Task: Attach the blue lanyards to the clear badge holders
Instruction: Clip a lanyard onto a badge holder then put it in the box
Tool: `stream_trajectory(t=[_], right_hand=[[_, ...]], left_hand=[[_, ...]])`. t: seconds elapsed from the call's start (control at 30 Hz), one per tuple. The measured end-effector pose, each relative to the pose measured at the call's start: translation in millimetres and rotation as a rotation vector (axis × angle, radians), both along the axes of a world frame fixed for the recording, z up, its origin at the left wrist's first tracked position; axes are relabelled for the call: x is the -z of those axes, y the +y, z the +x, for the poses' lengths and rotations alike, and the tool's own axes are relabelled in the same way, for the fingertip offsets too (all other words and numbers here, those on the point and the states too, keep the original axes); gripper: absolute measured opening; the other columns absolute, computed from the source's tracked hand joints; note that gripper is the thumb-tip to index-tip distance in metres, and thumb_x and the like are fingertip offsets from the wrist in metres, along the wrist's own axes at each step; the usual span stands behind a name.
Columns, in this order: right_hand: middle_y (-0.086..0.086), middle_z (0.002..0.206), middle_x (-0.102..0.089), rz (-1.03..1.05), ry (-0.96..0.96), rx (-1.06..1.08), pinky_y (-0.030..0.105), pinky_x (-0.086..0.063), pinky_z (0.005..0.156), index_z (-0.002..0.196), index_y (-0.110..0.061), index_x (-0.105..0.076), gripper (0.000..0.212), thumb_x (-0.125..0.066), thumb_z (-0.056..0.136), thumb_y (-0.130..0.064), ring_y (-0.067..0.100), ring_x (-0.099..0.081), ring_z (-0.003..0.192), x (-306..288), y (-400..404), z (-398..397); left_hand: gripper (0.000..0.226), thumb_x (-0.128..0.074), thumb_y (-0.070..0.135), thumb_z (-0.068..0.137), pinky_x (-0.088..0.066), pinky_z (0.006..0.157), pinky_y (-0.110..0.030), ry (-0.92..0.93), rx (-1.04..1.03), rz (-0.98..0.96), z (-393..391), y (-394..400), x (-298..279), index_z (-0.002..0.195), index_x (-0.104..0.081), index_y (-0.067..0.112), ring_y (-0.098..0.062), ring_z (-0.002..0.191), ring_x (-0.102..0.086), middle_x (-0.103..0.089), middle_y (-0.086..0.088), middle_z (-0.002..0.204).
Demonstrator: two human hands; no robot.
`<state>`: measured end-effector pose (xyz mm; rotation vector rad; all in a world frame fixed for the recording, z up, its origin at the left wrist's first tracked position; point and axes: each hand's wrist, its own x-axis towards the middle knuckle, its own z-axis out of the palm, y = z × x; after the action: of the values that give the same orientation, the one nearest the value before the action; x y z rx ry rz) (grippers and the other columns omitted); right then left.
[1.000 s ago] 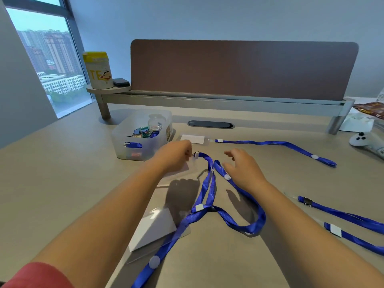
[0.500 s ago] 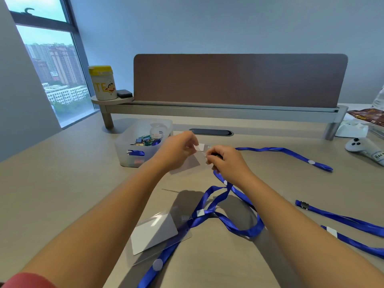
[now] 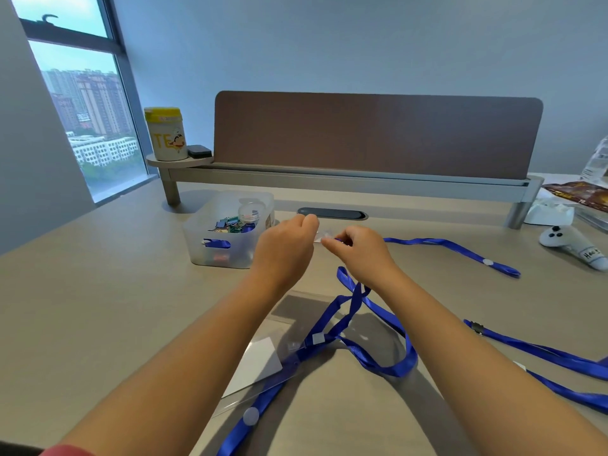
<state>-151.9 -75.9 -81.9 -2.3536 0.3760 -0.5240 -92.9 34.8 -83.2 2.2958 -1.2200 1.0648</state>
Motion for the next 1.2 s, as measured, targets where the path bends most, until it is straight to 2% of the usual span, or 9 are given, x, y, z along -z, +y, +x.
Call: stream_trajectory(t=[0.1,0.2,0.3,0.43,0.53,0.67,0.97,1.2], right_hand=[[-0.002,0.065,-0.048,0.322,-0.016,-0.033,0.02,-0.037,0.056,0.075,-0.012,-0.054,0.022,-0.049,0.092,-0.024,0.01,-0.043,0.058,-0.7,-3.2,-1.7],[-0.003,0.068,-0.053,0.441,-0.052,-0.05,0.018,-0.04,0.057,0.084,-0.01,-0.054,0.012,-0.047,0.093,-0.015,0.009,-0.047,0.061,-1.9,-1.2,-2.2],[-0.001,0.07,-0.052,0.369,-0.106,-0.045,0.016,-0.04,0.058,0.088,-0.009,-0.052,0.008,-0.046,0.093,-0.01,0.01,-0.048,0.064,-2.5,2.3,-1.3],[0.007,0.086,-0.051,0.199,-0.158,-0.026,0.013,-0.038,0.06,0.09,-0.009,-0.052,0.005,-0.047,0.092,-0.008,0.018,-0.048,0.08,-2.2,3.1,-1.9],[0.006,0.087,-0.05,0.087,-0.17,-0.003,0.011,-0.036,0.058,0.103,0.0,-0.057,0.017,-0.047,0.092,-0.008,0.017,-0.047,0.081,-1.9,1.8,-2.6],[0.007,0.087,-0.051,-0.001,-0.129,-0.016,0.012,-0.036,0.059,0.106,0.002,-0.057,0.02,-0.047,0.093,-0.01,0.018,-0.048,0.08,-2.8,-0.2,-4.2],[0.005,0.085,-0.049,-0.1,-0.109,-0.018,0.009,-0.032,0.054,0.106,0.001,-0.057,0.021,-0.046,0.093,-0.011,0.016,-0.046,0.078,-4.6,1.5,-8.9],[0.004,0.081,-0.05,-0.05,-0.136,-0.006,0.01,-0.033,0.054,0.104,0.002,-0.058,0.02,-0.046,0.093,-0.01,0.016,-0.047,0.076,-2.4,5.0,-7.2]], left_hand=[[0.026,-0.087,0.001,0.05,-0.038,0.032,-0.012,-0.017,0.046,0.008,2.4,0.0,3.1,0.063,-0.064,0.003,-0.016,0.03,-0.053,-0.064,-0.009,0.045],[0.036,-0.088,0.003,0.046,-0.049,0.033,-0.021,0.01,0.069,0.021,2.5,1.4,4.6,0.078,-0.072,0.003,-0.022,0.041,-0.065,-0.073,-0.012,0.059],[0.03,-0.087,0.001,0.049,-0.05,0.035,-0.023,0.012,0.101,-0.012,4.1,1.6,4.7,0.075,-0.073,0.005,-0.023,0.043,-0.066,-0.073,-0.011,0.061],[0.018,-0.082,-0.001,0.057,-0.052,0.037,-0.024,-0.037,0.129,-0.03,6.9,0.6,4.5,0.072,-0.073,0.005,-0.023,0.044,-0.066,-0.074,-0.011,0.064],[0.015,-0.08,0.0,0.059,-0.052,0.036,-0.025,-0.082,0.134,-0.012,7.5,-1.2,4.4,0.07,-0.073,0.005,-0.022,0.044,-0.067,-0.075,-0.009,0.065],[0.02,-0.087,0.008,0.051,-0.052,0.036,-0.025,-0.147,0.146,0.024,8.5,-2.3,4.2,0.063,-0.072,0.004,-0.02,0.04,-0.065,-0.073,-0.008,0.058],[0.018,-0.087,0.014,0.054,-0.054,0.042,-0.025,-0.254,0.174,0.007,13.8,-2.3,7.5,0.061,-0.072,0.006,-0.02,0.04,-0.065,-0.072,-0.008,0.054],[0.019,-0.087,0.016,0.054,-0.055,0.044,-0.025,-0.264,0.148,0.028,14.4,-2.1,7.8,0.061,-0.072,0.007,-0.019,0.041,-0.065,-0.073,-0.008,0.055]])
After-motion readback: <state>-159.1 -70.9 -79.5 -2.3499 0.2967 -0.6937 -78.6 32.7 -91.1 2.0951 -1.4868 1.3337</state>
